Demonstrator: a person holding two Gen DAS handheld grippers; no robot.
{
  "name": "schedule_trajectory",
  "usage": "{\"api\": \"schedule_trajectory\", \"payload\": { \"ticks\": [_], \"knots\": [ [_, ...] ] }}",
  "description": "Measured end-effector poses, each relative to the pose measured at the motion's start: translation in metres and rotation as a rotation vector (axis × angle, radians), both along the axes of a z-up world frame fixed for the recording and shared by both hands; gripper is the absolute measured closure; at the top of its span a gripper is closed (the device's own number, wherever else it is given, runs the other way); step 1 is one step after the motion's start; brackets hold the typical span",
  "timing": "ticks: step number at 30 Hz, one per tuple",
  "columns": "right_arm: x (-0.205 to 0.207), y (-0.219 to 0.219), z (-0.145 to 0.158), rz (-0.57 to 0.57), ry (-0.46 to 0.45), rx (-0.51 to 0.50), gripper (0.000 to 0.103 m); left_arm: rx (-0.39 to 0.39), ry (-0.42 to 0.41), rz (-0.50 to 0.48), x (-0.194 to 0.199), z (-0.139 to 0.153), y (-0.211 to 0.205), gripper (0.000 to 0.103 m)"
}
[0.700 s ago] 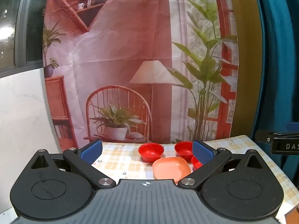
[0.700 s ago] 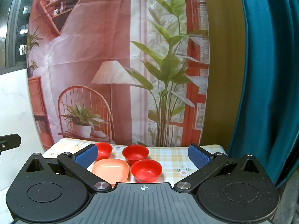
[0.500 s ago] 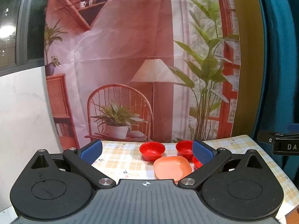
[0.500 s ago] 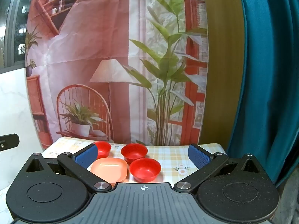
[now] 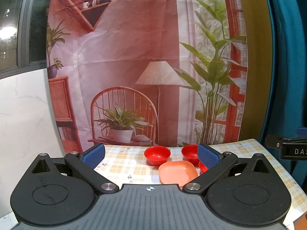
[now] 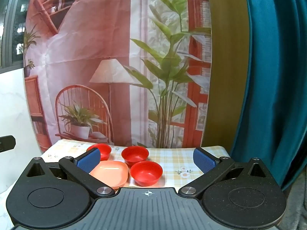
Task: Organize plates and bowls
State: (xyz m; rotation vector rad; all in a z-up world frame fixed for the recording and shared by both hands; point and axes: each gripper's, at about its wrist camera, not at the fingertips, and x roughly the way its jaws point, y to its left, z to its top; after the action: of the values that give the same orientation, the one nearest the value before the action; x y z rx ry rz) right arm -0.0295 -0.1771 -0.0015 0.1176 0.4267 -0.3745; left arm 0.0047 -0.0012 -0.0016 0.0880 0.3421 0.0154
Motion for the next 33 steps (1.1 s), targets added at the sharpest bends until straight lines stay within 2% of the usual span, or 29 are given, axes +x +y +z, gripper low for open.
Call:
{"api": "schedule_trajectory", "payload": {
  "ticks": [33],
  "knots": [
    [-0.0009,-0.0009,-0.0006,-0.003,0.000,-0.003,0.000,-0.004,0.000,-0.001,-0.0026,-0.0007,-0.0015,0.000]
  ]
}}
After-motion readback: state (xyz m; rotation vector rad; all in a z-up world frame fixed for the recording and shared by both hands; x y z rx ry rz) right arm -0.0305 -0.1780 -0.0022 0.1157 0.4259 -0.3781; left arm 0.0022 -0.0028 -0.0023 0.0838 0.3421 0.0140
